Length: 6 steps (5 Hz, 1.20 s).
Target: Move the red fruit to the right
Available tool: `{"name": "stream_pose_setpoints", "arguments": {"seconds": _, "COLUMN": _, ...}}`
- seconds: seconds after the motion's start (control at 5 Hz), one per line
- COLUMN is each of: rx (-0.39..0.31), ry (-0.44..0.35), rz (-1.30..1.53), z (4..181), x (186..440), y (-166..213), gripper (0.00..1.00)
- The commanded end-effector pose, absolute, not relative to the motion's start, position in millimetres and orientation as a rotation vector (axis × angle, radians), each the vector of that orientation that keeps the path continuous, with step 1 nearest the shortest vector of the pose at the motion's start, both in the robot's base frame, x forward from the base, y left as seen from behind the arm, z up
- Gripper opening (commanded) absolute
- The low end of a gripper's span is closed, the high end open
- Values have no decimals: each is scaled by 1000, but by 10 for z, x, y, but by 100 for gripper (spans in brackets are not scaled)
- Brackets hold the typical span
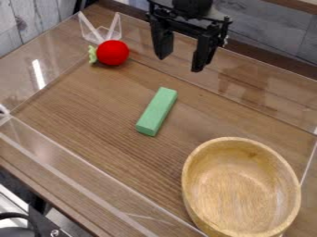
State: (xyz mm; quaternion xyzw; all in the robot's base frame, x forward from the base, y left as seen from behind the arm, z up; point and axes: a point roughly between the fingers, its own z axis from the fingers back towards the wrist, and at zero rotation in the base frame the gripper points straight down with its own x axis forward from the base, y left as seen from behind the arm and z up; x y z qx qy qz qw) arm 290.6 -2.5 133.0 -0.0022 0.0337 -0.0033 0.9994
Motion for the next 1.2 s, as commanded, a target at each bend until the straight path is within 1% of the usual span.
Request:
{"name": "stream_pose_setpoints", "arguments": {"seconds": 0.0, "rx": -3, "ry": 71, "rz": 22, "z": 1266, "x": 2877, "y": 233, "gripper": 100}}
{"name": "stream_pose_setpoints", "arguments": {"seconds": 0.4, "rx": 12, "ry": 30, "rz": 34, "z": 1124, "x": 3088, "y": 1221, "gripper": 100}}
{"name": "stream_pose_setpoints", "arguments": {"seconds": 0.6, "rx": 26, "ry": 4, "rz": 57, "z": 1015, "x": 3237, "y": 1436, "gripper": 100}}
{"name": "stream_pose_setpoints", "arguments": {"seconds": 1.0, "rx": 45, "ry": -18, "rz": 128, "z": 835, "x": 3463, "y": 1640, "gripper": 100}}
